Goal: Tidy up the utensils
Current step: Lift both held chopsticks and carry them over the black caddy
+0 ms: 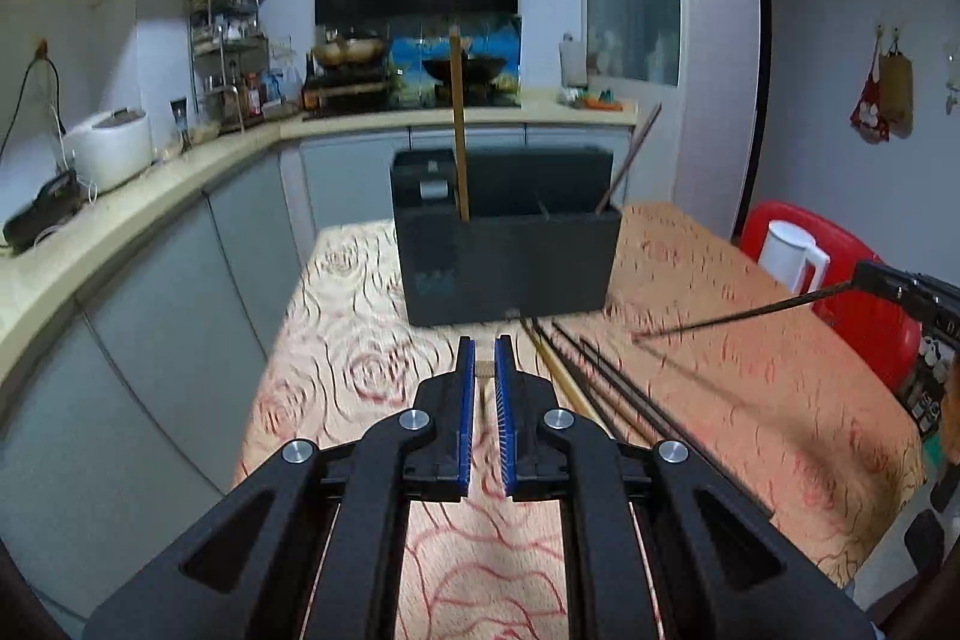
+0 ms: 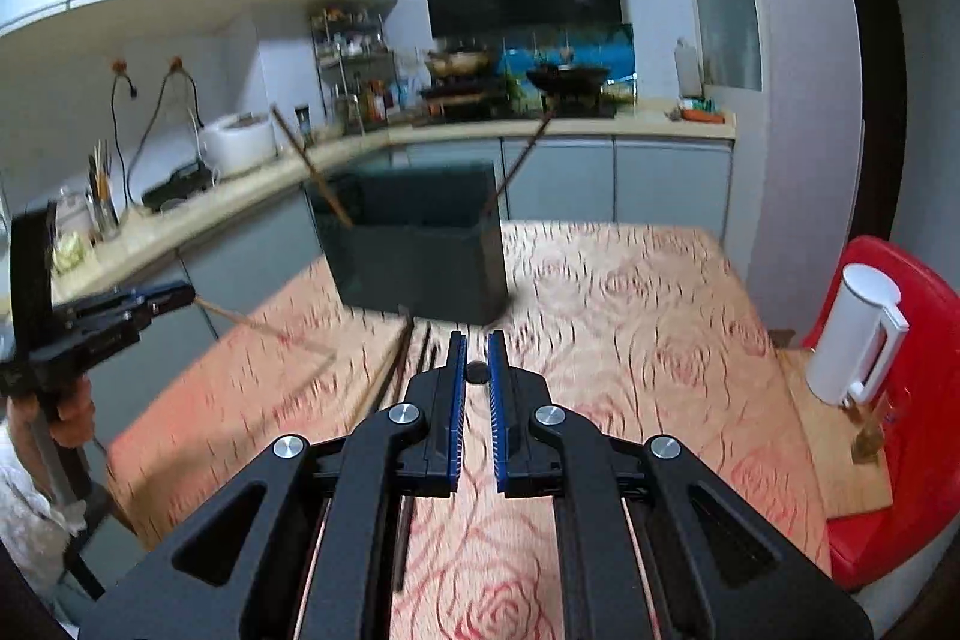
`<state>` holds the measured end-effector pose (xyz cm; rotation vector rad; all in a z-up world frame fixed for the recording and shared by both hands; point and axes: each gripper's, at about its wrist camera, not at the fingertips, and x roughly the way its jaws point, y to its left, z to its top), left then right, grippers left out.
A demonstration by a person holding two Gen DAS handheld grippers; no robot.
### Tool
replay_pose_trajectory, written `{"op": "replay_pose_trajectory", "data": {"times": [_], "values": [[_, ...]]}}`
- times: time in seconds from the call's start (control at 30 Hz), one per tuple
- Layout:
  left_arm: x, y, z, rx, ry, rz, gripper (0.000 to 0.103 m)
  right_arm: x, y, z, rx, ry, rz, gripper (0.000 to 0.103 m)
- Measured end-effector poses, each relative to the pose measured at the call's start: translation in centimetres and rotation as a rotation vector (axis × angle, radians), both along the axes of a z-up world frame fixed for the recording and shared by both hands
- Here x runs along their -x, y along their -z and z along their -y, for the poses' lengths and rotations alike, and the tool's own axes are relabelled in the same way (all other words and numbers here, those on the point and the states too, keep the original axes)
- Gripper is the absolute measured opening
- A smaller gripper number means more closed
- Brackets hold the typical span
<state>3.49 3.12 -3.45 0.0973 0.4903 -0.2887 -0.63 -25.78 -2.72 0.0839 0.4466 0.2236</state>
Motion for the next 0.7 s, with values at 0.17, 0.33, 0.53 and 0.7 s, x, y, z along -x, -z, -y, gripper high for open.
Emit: {"op": "replay_pose_trajectory", "data": {"times": [0.17, 0.33, 0.53, 0.7], "values": [[-1.2, -2.0, 0.2, 0.002, 0.001, 0.022, 0.006, -1.7, -2.3, 0.5, -0.032, 0.0, 0.023, 0.008], [-2.3, -3.4, 0.4, -0.008, 0.007, 0.031, 0.006, -3.5, -3.8, 0.5, -0.052, 0.003, 0.023, 0.008], [-3.1, -5.7, 0.9, -0.028, 0.023, 0.049, 0.006, -5.0, -6.1, 0.1, -0.055, 0.024, 0.028, 0.008], [-3.5, -7.7, 1.7, -0.032, 0.054, 0.049, 0.006, -5.6, -8.6, -0.2, -0.062, 0.009, 0.059, 0.008]]}}
